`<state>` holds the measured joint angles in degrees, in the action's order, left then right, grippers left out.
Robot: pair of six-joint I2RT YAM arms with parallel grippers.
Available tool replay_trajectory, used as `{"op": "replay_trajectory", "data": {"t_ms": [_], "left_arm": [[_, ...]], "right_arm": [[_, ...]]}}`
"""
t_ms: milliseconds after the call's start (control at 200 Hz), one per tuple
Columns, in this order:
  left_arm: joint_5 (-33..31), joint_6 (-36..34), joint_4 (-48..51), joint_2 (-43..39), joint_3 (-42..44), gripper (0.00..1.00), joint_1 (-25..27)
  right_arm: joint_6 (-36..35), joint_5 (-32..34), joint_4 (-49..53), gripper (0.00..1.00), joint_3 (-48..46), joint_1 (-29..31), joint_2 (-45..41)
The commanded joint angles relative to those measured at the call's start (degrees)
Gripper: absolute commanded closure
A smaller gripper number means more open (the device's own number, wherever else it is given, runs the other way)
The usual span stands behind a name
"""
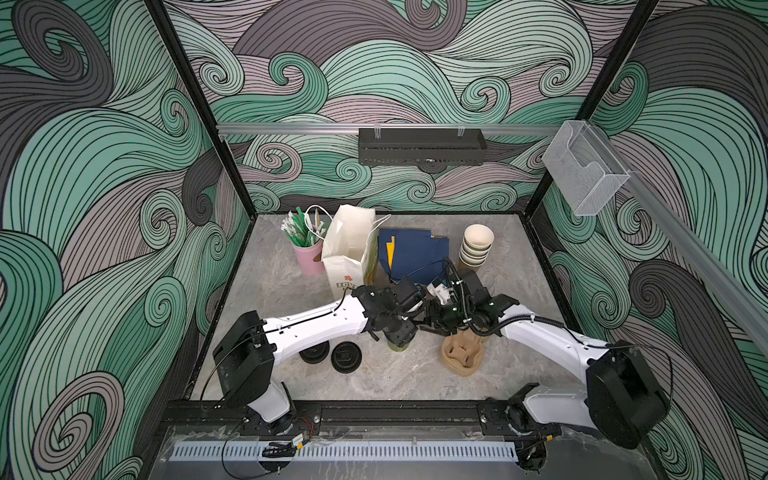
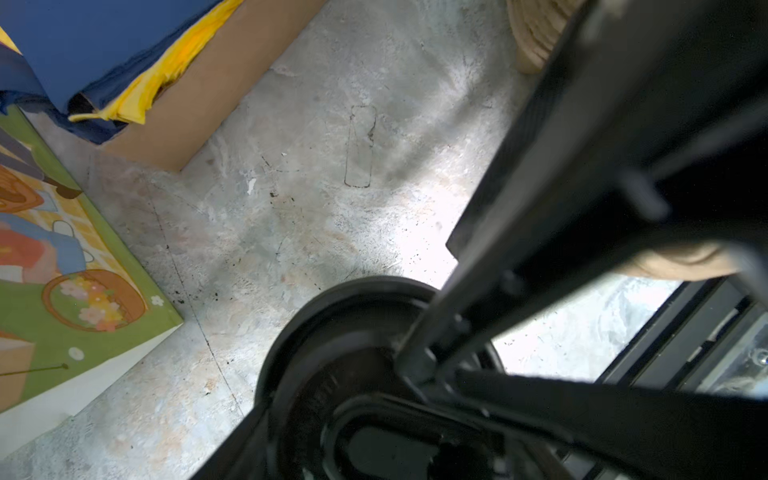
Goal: Pack the takeout coffee
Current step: 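Reach the right gripper to grip the lidded cup while the left gripper holds the lid, then open the left gripper and draw it back while the right gripper holds the cup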
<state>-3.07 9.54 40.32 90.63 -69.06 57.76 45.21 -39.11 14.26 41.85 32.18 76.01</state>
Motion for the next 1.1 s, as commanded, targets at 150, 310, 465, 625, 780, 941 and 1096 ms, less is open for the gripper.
{"op": "replay_trajectory", "data": {"t_ms": [150, 310, 465, 625, 780, 941, 1096], "left_arm": [[3.2, -0.4, 2.8, 1.6, 2.1, 0.3, 0.2], [2.7, 0.0, 2.0, 0.5, 1.1, 0.24, 0.2], [1.4, 0.5, 0.7, -1.8, -0.2, 0.19, 0.2], [0.1, 1.5, -1.7, -4.5, -0.6, 0.16, 0.2], [0.9, 1.8, -3.7, -7.3, -0.3, 0.14, 0.3], [0.4, 4.3, -4.5, -11.6, 0.3, 0.13, 0.3], [-4.8, 15.2, -4.6, -17.2, 3.2, 0.13, 0.2]], "right_arm": [[-0.7, -1.3, -0.8, 0.52, -1.1, 0.0, 1.7], [-2.3, 0.0, 2.2, 0.53, -0.7, 0.0, 3.1], [-3.3, 1.3, 4.1, 0.55, -0.6, 0.3, 3.8], [-3.7, 1.8, 4.8, 0.56, -0.4, 0.6, 4.1], [-4.1, 2.0, 5.5, 0.57, 0.0, 0.6, 4.3], [-4.2, 2.0, 5.8, 0.57, 0.8, 0.7, 4.3], [-3.4, 2.9, 6.0, 0.53, 2.3, 0.8, 2.0]]}}
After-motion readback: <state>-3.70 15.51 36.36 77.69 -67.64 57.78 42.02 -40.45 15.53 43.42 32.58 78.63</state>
